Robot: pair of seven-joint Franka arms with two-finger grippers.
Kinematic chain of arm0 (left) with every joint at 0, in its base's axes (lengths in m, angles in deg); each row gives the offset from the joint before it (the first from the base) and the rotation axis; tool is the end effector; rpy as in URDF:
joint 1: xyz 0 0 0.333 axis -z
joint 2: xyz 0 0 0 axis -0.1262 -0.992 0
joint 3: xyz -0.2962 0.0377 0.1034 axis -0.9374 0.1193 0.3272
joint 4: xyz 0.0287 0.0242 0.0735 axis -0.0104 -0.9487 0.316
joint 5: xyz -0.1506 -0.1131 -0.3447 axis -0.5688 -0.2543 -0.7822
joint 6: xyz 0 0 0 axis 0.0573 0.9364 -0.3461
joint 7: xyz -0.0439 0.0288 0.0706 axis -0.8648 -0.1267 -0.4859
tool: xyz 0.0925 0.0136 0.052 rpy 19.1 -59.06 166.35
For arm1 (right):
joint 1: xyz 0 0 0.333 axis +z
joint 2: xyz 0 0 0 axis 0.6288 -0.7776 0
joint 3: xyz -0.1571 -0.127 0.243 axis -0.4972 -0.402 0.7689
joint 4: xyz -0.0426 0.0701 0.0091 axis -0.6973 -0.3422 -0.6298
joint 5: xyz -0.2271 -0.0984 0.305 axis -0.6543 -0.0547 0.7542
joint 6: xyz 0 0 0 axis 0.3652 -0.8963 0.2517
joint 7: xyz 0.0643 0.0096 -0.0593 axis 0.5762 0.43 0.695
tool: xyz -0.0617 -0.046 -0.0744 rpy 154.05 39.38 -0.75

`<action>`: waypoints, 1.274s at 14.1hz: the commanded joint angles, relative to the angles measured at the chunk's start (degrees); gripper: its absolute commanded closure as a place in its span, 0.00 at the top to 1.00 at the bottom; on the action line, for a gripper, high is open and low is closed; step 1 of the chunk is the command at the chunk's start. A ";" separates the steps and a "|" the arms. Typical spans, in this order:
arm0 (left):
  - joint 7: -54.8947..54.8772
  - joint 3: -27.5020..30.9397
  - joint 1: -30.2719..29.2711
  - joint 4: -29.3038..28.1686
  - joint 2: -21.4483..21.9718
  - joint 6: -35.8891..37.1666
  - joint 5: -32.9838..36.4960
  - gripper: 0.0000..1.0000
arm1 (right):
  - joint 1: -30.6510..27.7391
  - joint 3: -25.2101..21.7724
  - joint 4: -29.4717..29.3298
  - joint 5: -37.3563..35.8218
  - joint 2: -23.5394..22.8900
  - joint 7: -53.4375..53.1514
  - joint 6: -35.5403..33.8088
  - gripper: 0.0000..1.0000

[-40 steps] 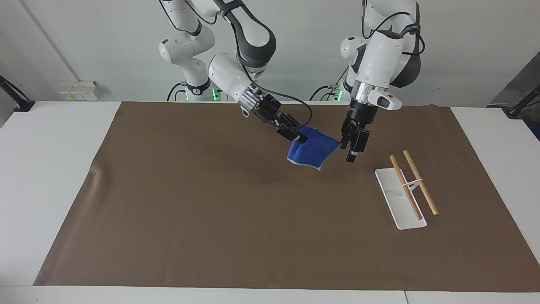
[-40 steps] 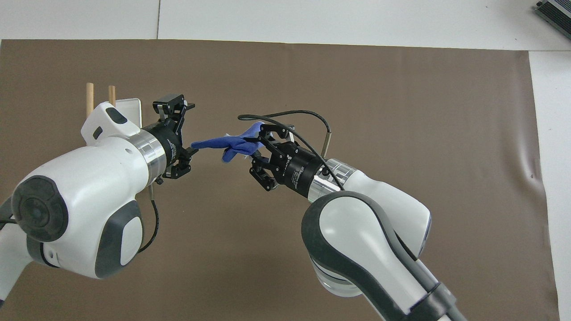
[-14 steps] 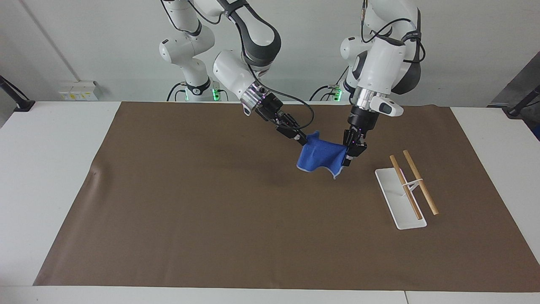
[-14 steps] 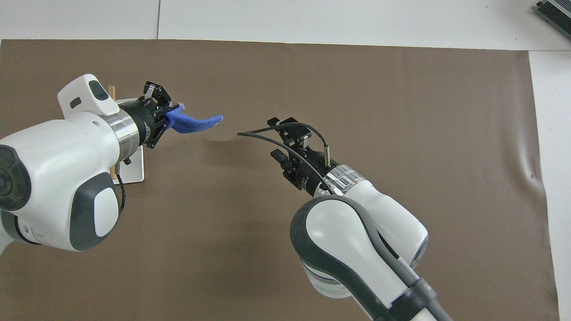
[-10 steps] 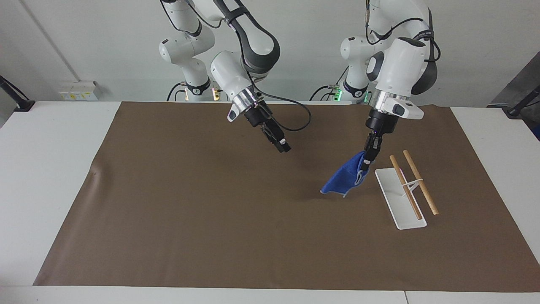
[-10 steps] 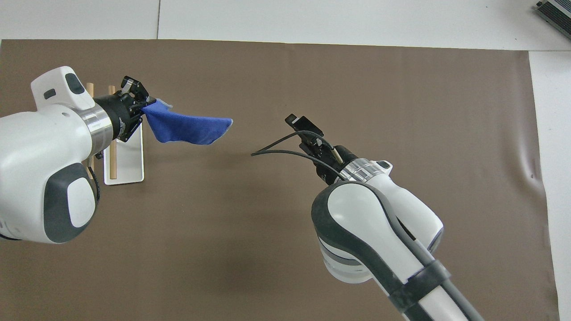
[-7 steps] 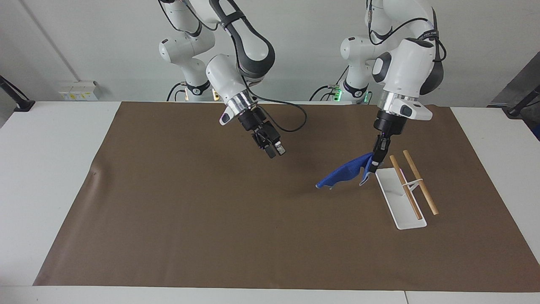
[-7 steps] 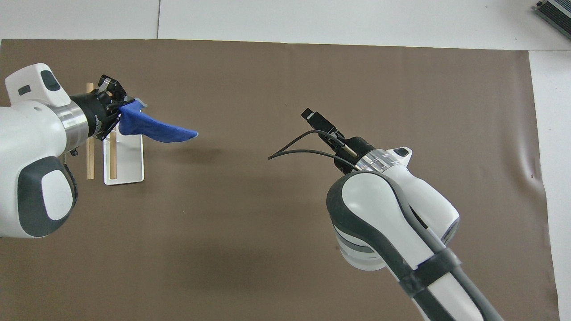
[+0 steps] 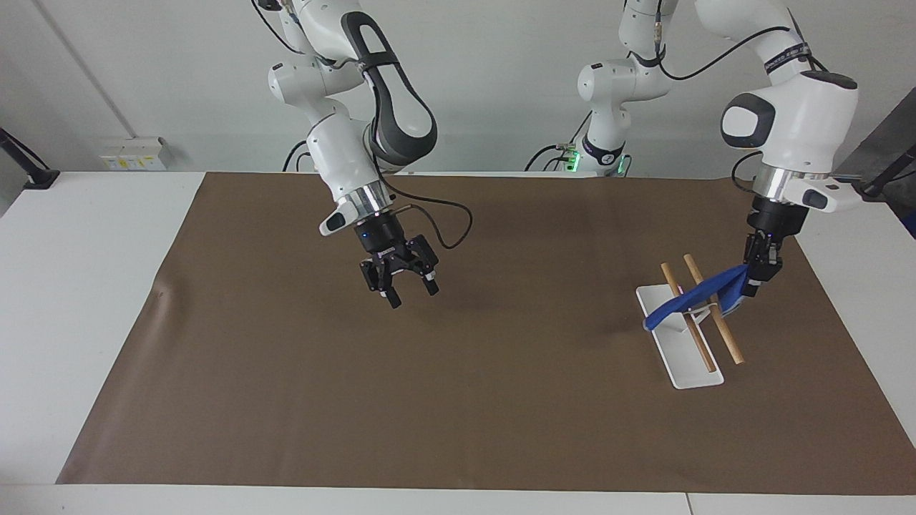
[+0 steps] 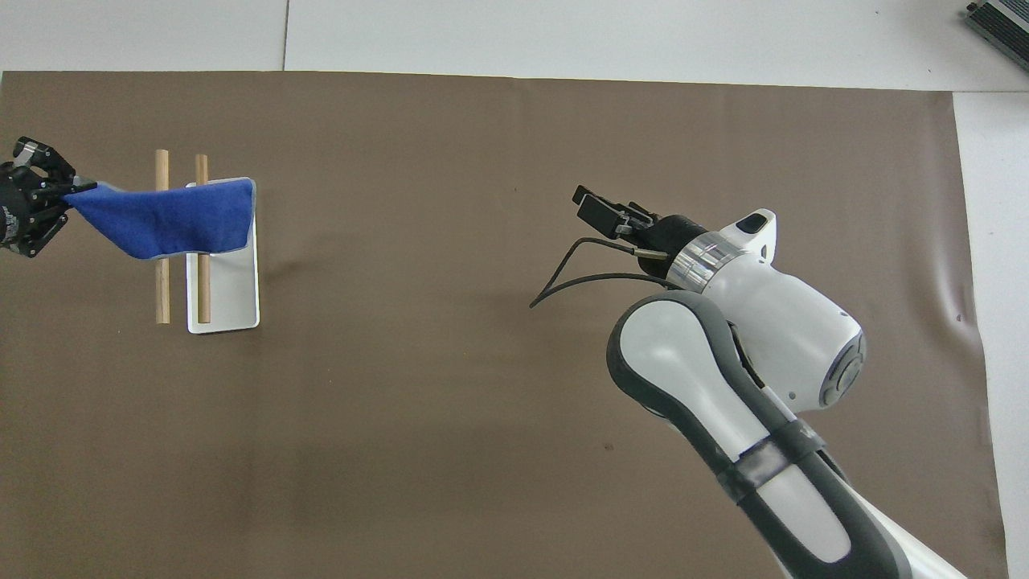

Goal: Right arm passes towel to left arm to hang
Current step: 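Drape the towel over the wooden rack with the left gripper while the right gripper retracts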

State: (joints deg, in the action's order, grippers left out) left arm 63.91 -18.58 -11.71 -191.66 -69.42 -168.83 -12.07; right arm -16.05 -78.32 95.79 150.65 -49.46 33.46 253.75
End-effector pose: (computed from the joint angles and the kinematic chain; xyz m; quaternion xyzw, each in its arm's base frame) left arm 0.5841 0.0567 0.5162 0.8247 0.5037 0.2065 0.1533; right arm 0.5736 0.1920 0.4110 -0.9031 0.0971 -0.3104 0.2805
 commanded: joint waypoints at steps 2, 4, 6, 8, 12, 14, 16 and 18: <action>-1.94 0.97 -0.02 2.14 -2.18 0.81 0.01 0.00 | -7.24 0.00 1.13 -13.36 0.93 2.14 -9.28 1.00; -1.85 0.80 -0.02 2.14 -5.86 -3.30 0.10 0.00 | -12.51 -0.09 0.17 -27.40 0.93 2.14 -15.69 1.00; -1.85 0.62 0.07 2.66 -8.06 -7.27 0.01 0.00 | -15.95 -0.09 -2.28 -39.02 0.75 1.61 -21.76 1.00; -2.03 0.62 0.07 2.84 -8.60 -7.81 0.01 0.00 | -17.71 -0.26 -4.13 -50.61 0.75 1.52 -26.43 1.00; -1.41 0.10 0.51 2.49 -10.62 -11.94 -0.16 0.00 | -19.21 -0.35 -10.19 -78.14 1.80 -3.12 -38.80 1.00; -1.24 -0.60 0.68 2.49 -12.36 -13.51 -0.25 0.00 | -19.21 -0.26 -12.83 -80.29 2.68 -7.77 -44.97 1.00; -0.97 -1.49 0.68 2.40 -14.22 -16.15 -0.34 0.00 | -19.21 -0.17 -13.89 -80.21 4.52 -12.60 -48.84 1.00; -1.93 -1.49 0.68 2.23 -15.28 -16.25 -0.25 0.00 | -19.30 -0.26 -14.86 -79.51 7.16 -18.75 -54.11 1.00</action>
State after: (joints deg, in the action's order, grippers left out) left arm 62.88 -20.31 -11.30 -189.98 -83.05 -183.58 -12.05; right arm -34.88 -78.95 81.61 72.00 -44.70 20.07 203.95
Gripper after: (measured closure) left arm 0.978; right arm 0.000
